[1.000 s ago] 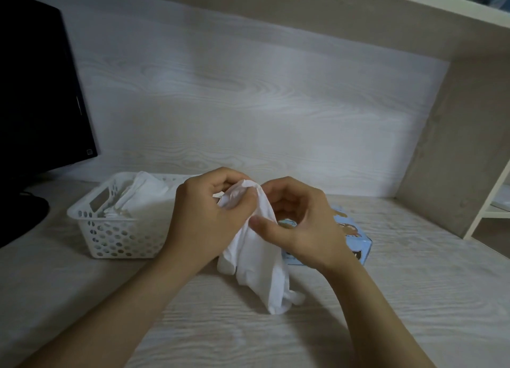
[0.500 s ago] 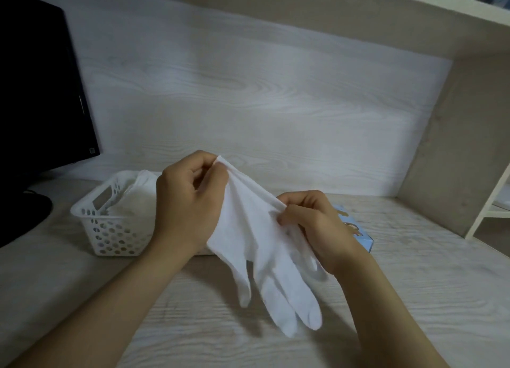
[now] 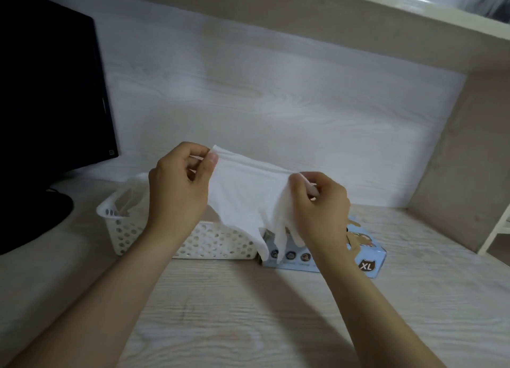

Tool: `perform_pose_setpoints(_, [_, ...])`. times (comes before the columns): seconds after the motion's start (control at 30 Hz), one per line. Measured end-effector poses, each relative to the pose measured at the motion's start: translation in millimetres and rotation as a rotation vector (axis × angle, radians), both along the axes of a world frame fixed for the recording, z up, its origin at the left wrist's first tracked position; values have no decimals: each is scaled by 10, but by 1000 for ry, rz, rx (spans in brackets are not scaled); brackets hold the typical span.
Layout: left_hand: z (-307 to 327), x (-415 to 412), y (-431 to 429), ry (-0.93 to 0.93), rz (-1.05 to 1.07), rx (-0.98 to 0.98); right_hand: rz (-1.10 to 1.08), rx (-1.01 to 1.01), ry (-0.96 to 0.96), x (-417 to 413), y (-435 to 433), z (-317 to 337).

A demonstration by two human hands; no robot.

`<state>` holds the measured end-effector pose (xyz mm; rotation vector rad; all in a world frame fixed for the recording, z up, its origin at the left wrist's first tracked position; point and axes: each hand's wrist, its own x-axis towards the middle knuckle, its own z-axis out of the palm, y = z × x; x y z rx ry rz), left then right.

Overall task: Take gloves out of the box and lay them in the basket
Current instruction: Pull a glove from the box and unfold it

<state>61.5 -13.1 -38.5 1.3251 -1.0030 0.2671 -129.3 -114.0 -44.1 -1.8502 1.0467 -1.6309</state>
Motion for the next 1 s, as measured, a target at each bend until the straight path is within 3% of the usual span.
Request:
perform_pose_setpoints(0.13, [25, 171, 49, -20, 78, 23, -160, -243, 293, 238, -62, 106])
perform_pose_setpoints(0.23, [16, 302, 89, -35, 100, 86, -159, -346, 426, 395, -87, 226])
perform_pose_setpoints(0.6, [78, 475, 67, 42, 214, 399, -18, -132, 712, 922, -339, 398])
perform_pose_setpoints(0.77, [77, 506, 87, -47, 335, 700, -7, -166, 788, 925, -427, 347])
perform_pose_setpoints(0.83, [79, 500, 85, -188, 426, 798, 13, -259, 825, 924, -448, 356])
perform_pose_setpoints(0.93, [74, 513, 54, -332, 423, 691, 197, -340, 862, 894, -364, 460])
perform_pose_setpoints(1.0, [79, 489, 68, -247, 250, 606, 393, -214, 892, 879, -228, 538])
